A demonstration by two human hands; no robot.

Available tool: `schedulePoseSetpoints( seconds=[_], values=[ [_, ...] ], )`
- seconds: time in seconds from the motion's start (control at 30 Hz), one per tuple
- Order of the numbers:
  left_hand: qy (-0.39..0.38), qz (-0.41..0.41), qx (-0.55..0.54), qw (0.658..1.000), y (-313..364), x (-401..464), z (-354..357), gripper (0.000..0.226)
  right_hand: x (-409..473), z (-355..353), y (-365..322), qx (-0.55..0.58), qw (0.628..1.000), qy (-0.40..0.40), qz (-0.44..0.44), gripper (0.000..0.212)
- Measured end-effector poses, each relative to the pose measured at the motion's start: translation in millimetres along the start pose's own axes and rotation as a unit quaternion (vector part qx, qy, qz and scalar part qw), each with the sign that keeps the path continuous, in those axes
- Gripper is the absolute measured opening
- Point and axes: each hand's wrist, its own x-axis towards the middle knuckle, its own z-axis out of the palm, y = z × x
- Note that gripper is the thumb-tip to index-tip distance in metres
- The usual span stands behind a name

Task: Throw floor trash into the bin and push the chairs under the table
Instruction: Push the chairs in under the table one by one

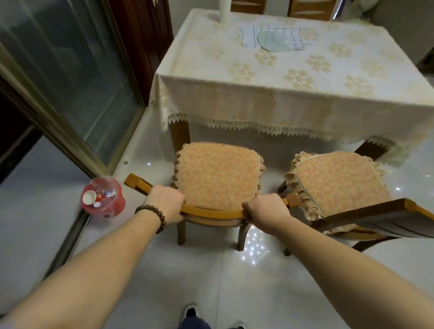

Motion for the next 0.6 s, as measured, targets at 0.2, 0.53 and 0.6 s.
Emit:
schedulePoseSetpoints(
  seconds=[0.2,0.53,0.6],
  values=[
    [0.032,0.043,0.018,0.998,-12,6,6,0.034,10,-4,4,-0.004,1.0,0.001,0.001,0.008],
    [0.054,0.063,0.041,0.996,-87,61,0,0.031,81,-36,-3,-0.02,0.999,0.009,0.035,0.007],
    [0.058,0.065,0.03,0.996,-103,74,1,0.033,100,-45,-1,-0.021,0.999,0.005,0.037,0.006]
  ],
)
